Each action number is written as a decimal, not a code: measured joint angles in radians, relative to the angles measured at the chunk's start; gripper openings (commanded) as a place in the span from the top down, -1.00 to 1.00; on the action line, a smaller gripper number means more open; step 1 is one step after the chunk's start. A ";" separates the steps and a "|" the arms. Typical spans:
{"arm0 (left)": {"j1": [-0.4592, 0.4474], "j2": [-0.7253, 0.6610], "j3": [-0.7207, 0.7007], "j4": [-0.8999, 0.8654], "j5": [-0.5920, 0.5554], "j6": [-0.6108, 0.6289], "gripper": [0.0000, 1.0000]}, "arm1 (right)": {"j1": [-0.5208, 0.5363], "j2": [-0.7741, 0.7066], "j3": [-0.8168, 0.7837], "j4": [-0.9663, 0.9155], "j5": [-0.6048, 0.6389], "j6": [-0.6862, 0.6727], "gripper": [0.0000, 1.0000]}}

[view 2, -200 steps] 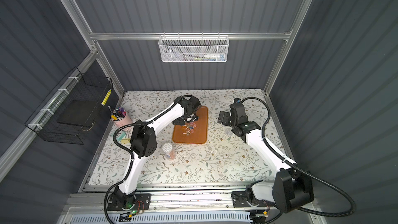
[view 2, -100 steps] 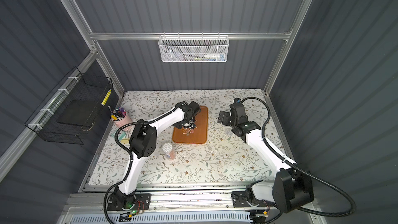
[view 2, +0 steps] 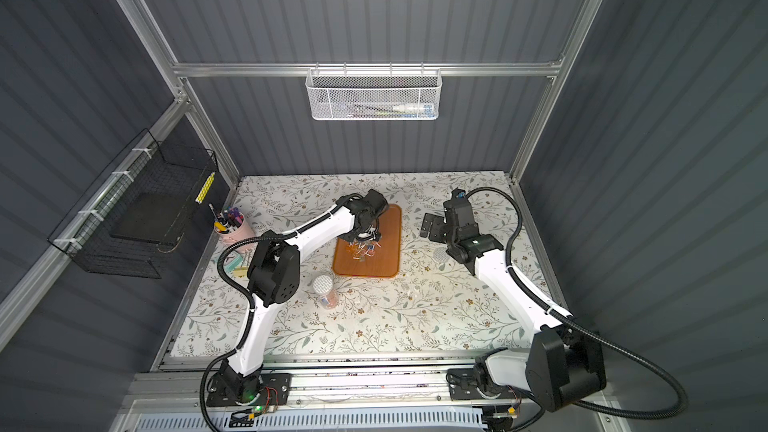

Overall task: Pour the candies out of the jar
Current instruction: 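Pour the candies out of the jar onto the tray.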

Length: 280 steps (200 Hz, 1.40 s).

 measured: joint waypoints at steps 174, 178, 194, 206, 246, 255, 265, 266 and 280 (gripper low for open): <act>-0.022 0.068 0.070 0.106 0.049 0.200 1.00 | 0.000 -0.048 -0.019 -0.004 0.019 0.002 -0.98; -0.022 0.067 0.060 0.117 0.047 0.210 1.00 | 0.000 -0.048 -0.019 -0.004 0.019 0.002 -0.98; -0.022 0.058 0.006 0.168 0.039 0.255 1.00 | 0.000 -0.048 -0.019 -0.004 0.019 0.002 -0.98; -0.022 0.038 -0.050 0.233 0.029 0.304 1.00 | 0.000 -0.048 -0.019 -0.004 0.019 0.002 -0.98; -0.022 0.011 -0.095 0.357 0.026 0.423 1.00 | 0.000 -0.049 -0.019 -0.004 0.019 0.002 -0.98; -0.022 0.007 -0.095 0.375 0.025 0.440 1.00 | 0.000 -0.050 -0.019 -0.004 0.020 0.001 -0.98; -0.021 0.003 -0.095 0.389 0.023 0.454 1.00 | 0.000 -0.052 -0.019 -0.004 0.020 0.001 -0.98; -0.021 0.003 -0.095 0.391 0.023 0.455 1.00 | 0.000 -0.052 -0.019 -0.004 0.019 0.001 -0.98; -0.021 -0.005 -0.095 0.403 0.019 0.471 1.00 | 0.000 -0.055 -0.019 -0.004 0.019 0.001 -0.98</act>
